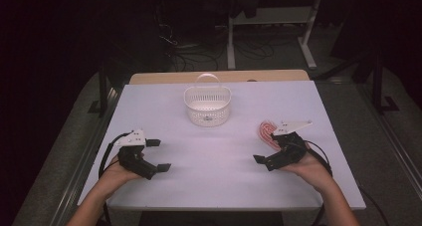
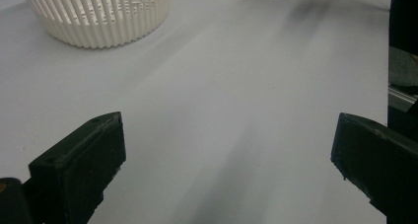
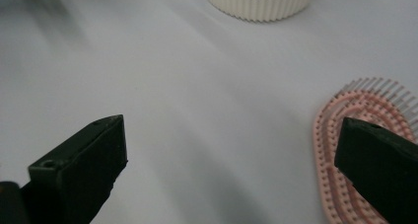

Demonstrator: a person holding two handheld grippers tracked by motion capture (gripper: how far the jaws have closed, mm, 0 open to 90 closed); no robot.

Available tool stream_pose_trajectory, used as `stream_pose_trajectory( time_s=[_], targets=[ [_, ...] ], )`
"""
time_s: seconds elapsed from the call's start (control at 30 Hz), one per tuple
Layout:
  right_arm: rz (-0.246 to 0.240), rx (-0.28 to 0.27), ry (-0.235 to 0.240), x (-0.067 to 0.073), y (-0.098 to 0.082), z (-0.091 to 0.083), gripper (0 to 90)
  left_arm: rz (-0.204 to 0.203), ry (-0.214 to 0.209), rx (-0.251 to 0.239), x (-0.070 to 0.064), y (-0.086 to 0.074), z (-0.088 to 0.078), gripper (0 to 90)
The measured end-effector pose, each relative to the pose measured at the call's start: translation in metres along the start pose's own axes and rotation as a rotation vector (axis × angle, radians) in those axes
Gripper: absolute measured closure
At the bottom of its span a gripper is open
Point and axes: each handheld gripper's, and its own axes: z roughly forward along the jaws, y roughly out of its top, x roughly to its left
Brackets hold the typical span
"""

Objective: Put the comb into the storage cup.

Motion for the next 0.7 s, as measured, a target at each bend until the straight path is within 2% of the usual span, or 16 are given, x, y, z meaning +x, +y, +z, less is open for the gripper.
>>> stream_pose_trajectory(
  time_s=[0.27,0.7],
  targets=[
    [-0.030,0.015,0.029,0.0046,-0.0036,0.0107,0.0,-0.016,0.001,-0.017,0.0008,-0.0001,-0.0030,0.0],
    [-0.015,0.012,0.031,0.0006,-0.0029,0.0097,0.0,0.008,-0.003,-0.006,0.0039,-0.0003,0.0035,0.0]
  ],
)
